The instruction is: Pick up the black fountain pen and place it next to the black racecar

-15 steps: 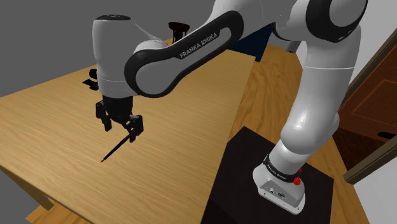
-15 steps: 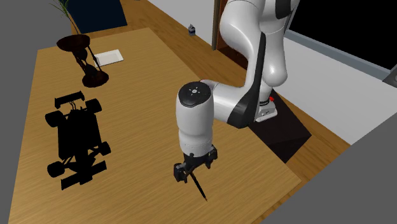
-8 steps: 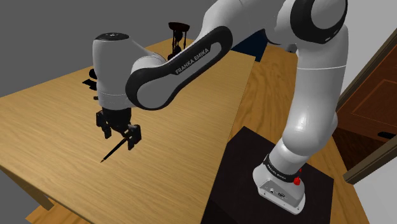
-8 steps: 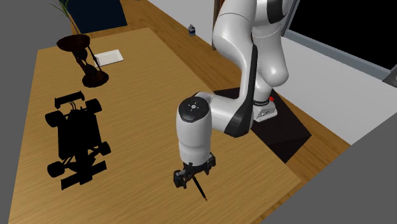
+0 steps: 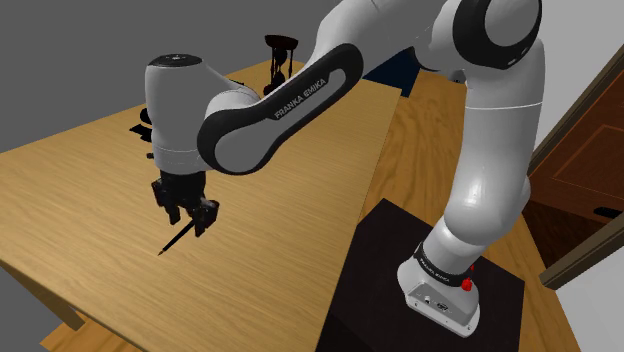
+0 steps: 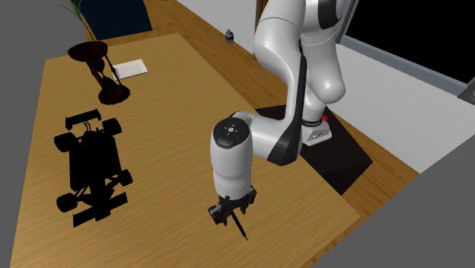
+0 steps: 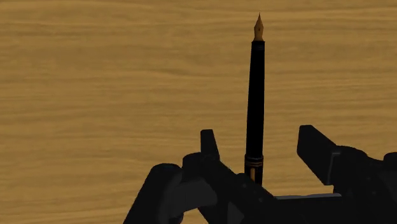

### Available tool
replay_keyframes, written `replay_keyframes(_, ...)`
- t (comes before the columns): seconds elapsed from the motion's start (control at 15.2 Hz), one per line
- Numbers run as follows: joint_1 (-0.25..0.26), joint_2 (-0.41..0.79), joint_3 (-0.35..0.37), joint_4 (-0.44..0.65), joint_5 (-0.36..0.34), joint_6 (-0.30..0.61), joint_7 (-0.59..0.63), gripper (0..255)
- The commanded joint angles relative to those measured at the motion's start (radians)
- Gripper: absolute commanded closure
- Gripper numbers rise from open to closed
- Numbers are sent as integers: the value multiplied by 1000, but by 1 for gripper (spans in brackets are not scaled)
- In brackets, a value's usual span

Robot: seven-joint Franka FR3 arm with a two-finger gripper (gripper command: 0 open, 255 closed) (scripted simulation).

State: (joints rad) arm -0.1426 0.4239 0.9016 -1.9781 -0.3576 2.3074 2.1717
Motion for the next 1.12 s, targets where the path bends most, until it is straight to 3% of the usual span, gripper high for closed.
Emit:
replay_keyframes(0.0, 0, 0, 0, 0, 0, 0, 0, 255)
replay_keyframes(0.53, 0, 0, 0, 0, -1, 0, 0, 255)
replay_keyframes(1.06, -42, -64, 52, 36, 69, -82, -41, 255)
